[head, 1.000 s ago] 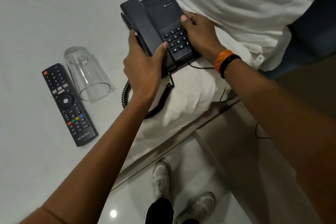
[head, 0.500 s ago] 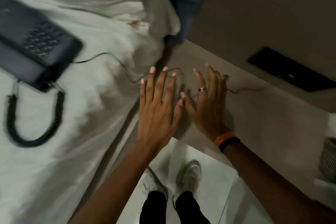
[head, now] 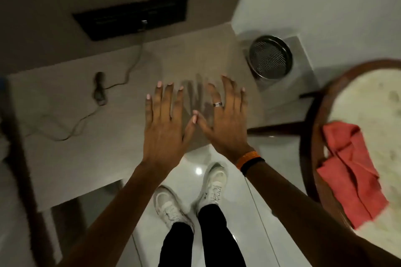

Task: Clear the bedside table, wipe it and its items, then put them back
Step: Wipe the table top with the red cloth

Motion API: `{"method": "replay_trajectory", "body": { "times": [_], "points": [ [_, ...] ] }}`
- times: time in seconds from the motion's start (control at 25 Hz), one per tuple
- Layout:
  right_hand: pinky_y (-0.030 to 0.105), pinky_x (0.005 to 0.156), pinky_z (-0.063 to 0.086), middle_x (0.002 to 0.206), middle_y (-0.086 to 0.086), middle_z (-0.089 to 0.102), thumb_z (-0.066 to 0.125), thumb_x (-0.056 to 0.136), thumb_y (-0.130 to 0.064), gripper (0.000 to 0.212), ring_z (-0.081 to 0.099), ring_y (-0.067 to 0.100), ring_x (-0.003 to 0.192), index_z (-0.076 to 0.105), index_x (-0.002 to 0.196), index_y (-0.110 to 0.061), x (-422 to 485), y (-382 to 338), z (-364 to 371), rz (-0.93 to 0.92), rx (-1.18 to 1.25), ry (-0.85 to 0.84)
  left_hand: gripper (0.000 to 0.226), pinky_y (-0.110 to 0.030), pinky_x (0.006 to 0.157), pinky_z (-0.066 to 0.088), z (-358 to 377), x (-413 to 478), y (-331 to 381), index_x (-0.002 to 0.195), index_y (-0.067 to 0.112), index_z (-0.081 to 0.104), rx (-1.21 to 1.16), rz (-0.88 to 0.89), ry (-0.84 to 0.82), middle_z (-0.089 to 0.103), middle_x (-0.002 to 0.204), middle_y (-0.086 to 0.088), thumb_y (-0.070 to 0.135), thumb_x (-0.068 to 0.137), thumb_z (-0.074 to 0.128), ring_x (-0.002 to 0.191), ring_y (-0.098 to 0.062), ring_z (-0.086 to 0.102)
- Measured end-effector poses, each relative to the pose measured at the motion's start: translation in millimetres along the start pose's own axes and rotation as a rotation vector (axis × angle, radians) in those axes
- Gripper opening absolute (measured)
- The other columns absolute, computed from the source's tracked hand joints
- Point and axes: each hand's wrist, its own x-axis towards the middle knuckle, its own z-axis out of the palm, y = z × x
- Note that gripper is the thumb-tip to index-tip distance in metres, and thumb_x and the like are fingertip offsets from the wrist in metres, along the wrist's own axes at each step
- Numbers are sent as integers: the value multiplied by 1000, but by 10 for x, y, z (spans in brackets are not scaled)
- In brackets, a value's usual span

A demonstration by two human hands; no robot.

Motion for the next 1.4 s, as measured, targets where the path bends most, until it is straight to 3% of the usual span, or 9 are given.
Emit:
{"method": "replay_trajectory", "body": {
  "times": [0.16,0.36,0.52,0.64,0.76,0.92,1.12,1.28,1.4],
  "points": [
    [60,124,16,166,17,21,46,99,-52,66,16,35,155,33,155,-19,-568,963,-319,251,37,92,64,-59,124,21,319,44,1003,156,4,32,-206,305,35,29,164,-20,44,107,37,155,-37,20],
    [61,120,21,161,14,31,42,104,-38,50,25,34,151,39,151,-22,-1535,1953,-655,488,-5,151,64,-55,123,22,785,-144,2261,158,6,30,-309,585,-139,27,166,-17,38,104,40,156,-34,16],
    [59,118,26,160,12,33,36,105,-33,50,31,33,148,38,153,-21,-2078,2291,-620,491,35,125,63,-51,126,20,1077,-178,2807,155,9,37,-277,775,-205,36,162,-17,42,100,33,154,-34,24],
    [56,111,35,153,15,43,40,104,-25,48,41,37,139,43,151,-15,-2053,2327,-549,497,16,165,60,-46,122,31,1140,-78,2922,148,9,50,-288,795,-207,50,153,-14,41,97,54,147,-32,39],
    [51,93,43,133,20,57,49,97,-19,45,52,41,116,54,141,-8,-1922,2267,-611,451,24,221,51,-38,111,46,1060,-71,2927,130,7,64,-343,707,-168,63,135,-12,28,86,76,133,-29,52],
    [52,91,52,127,19,58,66,95,-14,45,54,37,113,57,138,-8,-1764,1980,-665,308,186,169,39,-35,89,60,835,-113,2583,110,5,72,-416,491,-95,72,113,-13,15,75,86,113,-30,67],
    [41,97,53,126,7,62,73,90,-8,46,60,18,117,59,133,-20,-1112,804,-197,5,585,33,33,-38,80,57,508,-408,996,107,6,71,-468,104,6,73,104,-13,8,75,78,97,-32,68],
    [49,97,51,130,9,63,70,81,5,52,59,33,116,66,128,-18,-679,-598,366,-414,495,-80,25,-32,75,48,22,-876,-418,105,7,71,-318,-258,24,72,97,-12,15,83,78,88,-29,66],
    [47,100,50,134,3,62,67,80,4,51,55,27,124,68,126,-19,-436,-1537,564,-656,527,-205,22,-32,74,49,-280,-1302,-1210,106,8,69,-254,-503,56,70,99,-10,11,85,76,88,-26,64]
  ]
}}
